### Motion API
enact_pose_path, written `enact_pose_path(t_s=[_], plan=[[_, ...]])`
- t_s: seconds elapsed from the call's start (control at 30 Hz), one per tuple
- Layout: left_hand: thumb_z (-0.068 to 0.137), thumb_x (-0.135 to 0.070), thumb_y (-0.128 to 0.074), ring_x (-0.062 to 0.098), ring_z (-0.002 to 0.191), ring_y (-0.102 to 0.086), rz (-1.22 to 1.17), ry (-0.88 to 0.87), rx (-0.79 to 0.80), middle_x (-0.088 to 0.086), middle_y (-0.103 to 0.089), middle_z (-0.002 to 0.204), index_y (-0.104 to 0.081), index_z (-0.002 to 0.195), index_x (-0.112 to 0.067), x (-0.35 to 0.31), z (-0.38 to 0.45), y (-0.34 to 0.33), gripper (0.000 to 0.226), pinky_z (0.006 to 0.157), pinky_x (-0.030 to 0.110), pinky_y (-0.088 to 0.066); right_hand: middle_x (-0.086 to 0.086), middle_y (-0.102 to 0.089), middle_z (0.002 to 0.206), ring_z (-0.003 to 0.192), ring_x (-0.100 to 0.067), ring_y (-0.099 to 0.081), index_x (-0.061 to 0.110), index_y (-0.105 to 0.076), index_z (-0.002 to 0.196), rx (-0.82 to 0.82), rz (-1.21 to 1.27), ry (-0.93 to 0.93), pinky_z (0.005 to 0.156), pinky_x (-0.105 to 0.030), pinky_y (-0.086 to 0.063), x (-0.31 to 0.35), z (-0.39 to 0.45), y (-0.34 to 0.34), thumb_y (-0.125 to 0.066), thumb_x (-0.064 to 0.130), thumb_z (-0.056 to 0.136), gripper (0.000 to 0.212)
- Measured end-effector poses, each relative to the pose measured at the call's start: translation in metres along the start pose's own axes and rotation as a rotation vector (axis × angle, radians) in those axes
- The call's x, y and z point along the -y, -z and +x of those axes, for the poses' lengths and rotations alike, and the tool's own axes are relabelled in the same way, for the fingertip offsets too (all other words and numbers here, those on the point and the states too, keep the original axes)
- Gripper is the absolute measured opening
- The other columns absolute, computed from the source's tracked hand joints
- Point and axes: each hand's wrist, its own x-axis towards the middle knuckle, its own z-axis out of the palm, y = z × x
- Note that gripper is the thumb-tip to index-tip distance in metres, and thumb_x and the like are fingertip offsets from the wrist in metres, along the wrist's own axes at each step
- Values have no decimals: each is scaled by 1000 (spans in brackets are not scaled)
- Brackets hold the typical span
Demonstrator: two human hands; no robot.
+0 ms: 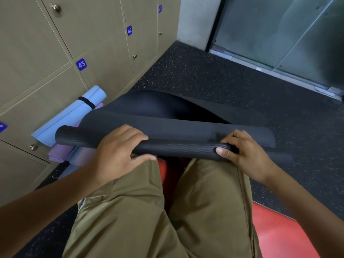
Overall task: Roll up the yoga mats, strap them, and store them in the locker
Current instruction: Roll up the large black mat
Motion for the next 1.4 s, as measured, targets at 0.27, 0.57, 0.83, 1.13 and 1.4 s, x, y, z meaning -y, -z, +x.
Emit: enact_pose_path(t_s=[0.27,0.57,0.83,1.13,1.4], plan=[[91,-62,-57,18,89,-62,-57,72,85,-7,-70,94,-73,97,-14,4,7,-1,51,77,26,-45,2,-56,101,93,-24,-52,21,-63,114,-146,-382,71,84,-42,-42,9,-7,-11,-30,66,101,57],[75,-84,-48,4,85,-55,-210,314,388,-15,-59,86,-69,90,-31,19,41,3,58,75,21,-38,-9,-54,115,106,-30,-50,9,-66,129,-312,-441,95,94,-44,-41,13,-14,-29,-48,64,95,68],[87,-60,-65,9,91,-55,-368,304,410,-15,-61,94,-66,90,-35,26,64,3,25,75,20,-40,1,-60,96,89,-21,-54,14,-70,111,-308,-296,121,79,-38,-48,1,10,-19,-43,66,97,60],[92,-60,-58,23,96,-59,42,103,50,-1,-68,102,-71,103,-11,8,38,-24,52,87,38,-49,13,-65,92,94,-6,-55,37,-67,91,50,-73,-137,73,-36,-48,7,48,12,-35,80,85,53],[92,-73,-43,14,88,-55,-27,106,103,-7,-66,90,-69,96,-16,20,54,-30,63,74,23,-35,-1,-62,96,94,-25,-54,19,-66,104,-228,-282,-67,82,-42,-45,12,50,-4,-36,59,102,49]])
